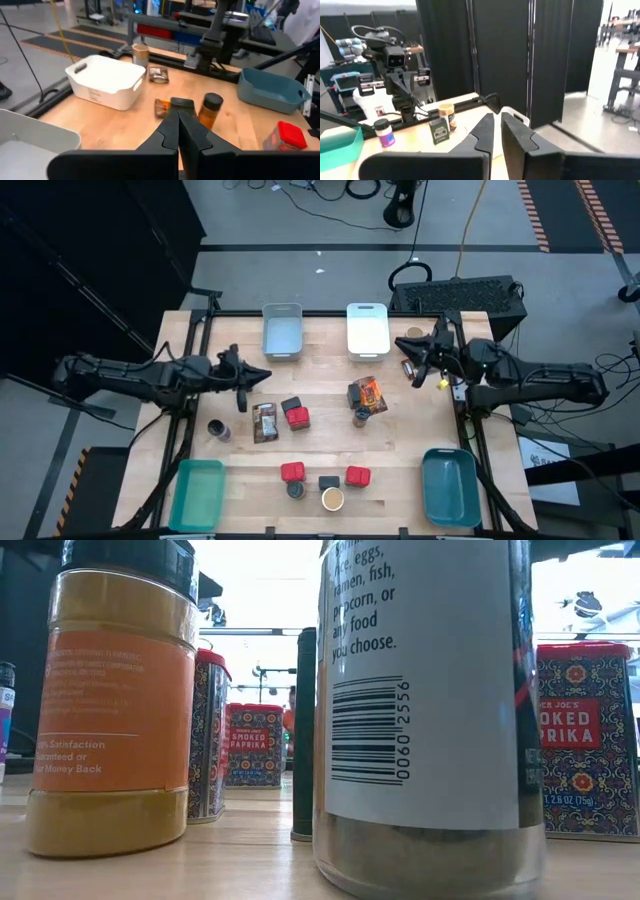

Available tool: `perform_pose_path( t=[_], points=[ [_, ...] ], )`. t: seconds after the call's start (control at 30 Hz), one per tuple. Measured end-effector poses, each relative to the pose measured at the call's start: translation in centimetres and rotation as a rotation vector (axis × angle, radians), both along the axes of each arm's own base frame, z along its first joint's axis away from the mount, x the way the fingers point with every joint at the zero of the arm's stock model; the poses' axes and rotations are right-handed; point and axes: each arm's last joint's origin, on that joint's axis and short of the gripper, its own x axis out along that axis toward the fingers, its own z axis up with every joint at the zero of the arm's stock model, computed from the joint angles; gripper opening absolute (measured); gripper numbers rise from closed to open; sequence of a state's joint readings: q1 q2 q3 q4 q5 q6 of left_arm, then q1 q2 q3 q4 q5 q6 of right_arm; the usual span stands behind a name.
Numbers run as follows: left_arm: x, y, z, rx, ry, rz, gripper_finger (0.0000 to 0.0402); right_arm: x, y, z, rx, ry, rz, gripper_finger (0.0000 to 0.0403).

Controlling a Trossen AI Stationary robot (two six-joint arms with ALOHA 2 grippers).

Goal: Sort spices by type
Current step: Put the black spice can into the gray bin

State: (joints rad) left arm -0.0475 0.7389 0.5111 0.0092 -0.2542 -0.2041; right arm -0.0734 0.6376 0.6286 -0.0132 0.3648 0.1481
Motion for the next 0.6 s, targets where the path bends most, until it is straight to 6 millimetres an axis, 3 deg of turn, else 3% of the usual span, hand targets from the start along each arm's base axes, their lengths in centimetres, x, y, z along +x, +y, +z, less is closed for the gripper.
perform_pose_path(
  t=[0.2,0.37,0.6],
  points=[
    [1.4,-0.1,-0.5,-0.049,0.041,-0.007,0.0002,-0.1,0.0,1.0,0.075,0.069,-0.004,0.0018],
    [2.6,-0.4,-1.7,-0.116,0.103,-0.028,0.0002,-0.1,0.0,0.7,0.084,0.105,0.001,0.0018],
    [3.8,-1.6,-3.0,-0.164,0.183,-0.035,0.0002,0.0,0.4,0.3,0.106,0.149,0.142,0.0018]
  ],
)
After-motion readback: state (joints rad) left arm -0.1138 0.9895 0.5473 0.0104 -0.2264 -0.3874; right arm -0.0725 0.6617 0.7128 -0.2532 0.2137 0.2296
